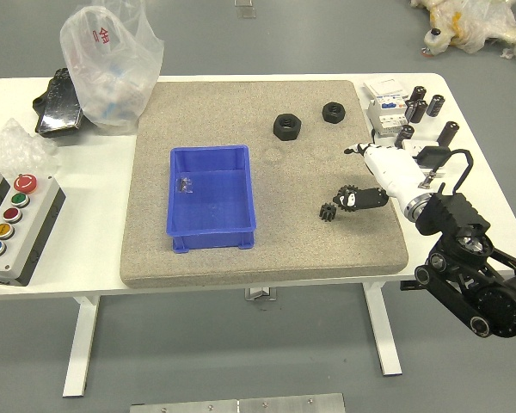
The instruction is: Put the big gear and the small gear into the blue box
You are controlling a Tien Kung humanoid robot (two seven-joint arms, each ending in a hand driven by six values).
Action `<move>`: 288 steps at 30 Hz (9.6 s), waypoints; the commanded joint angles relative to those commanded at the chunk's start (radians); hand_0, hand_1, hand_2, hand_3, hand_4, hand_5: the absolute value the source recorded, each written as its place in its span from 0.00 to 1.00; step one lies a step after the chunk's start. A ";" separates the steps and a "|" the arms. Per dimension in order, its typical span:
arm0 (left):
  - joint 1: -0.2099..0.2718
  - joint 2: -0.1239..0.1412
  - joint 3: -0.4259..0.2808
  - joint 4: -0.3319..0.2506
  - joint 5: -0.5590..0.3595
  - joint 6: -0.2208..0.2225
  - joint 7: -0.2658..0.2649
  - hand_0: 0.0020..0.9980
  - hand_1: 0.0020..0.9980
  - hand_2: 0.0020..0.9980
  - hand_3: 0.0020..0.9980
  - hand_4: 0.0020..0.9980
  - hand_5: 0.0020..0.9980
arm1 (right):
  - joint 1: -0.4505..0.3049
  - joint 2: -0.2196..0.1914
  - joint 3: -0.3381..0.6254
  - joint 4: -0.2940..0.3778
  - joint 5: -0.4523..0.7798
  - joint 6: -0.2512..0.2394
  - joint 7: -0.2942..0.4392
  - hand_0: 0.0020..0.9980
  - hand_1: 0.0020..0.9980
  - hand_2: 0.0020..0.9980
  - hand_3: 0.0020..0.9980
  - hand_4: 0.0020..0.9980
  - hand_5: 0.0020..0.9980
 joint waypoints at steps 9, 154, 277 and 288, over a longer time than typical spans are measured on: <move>-0.002 -0.001 -0.001 0.000 0.003 -0.001 0.000 0.68 0.67 0.63 0.70 0.73 0.29 | 0.037 -0.006 -0.048 -0.081 0.032 -0.003 0.013 0.63 0.68 0.77 0.79 0.98 0.40; -0.008 -0.007 -0.059 -0.005 0.078 -0.023 0.026 0.68 0.67 0.63 0.69 0.73 0.30 | 0.031 0.050 -0.235 0.003 0.135 -0.071 0.007 0.46 0.60 0.67 0.70 0.82 0.33; -0.049 0.020 0.056 -0.013 -0.010 -0.030 -0.024 0.68 0.66 0.65 0.72 0.76 0.43 | -0.250 0.048 0.385 0.170 0.834 -0.092 0.407 0.46 0.53 0.62 0.66 0.63 0.21; -0.041 0.005 0.247 -0.035 -0.194 0.003 -0.089 0.68 0.66 0.64 0.72 0.76 0.43 | -0.271 0.042 0.386 0.180 0.844 -0.088 0.409 0.44 0.50 0.62 0.66 0.63 0.21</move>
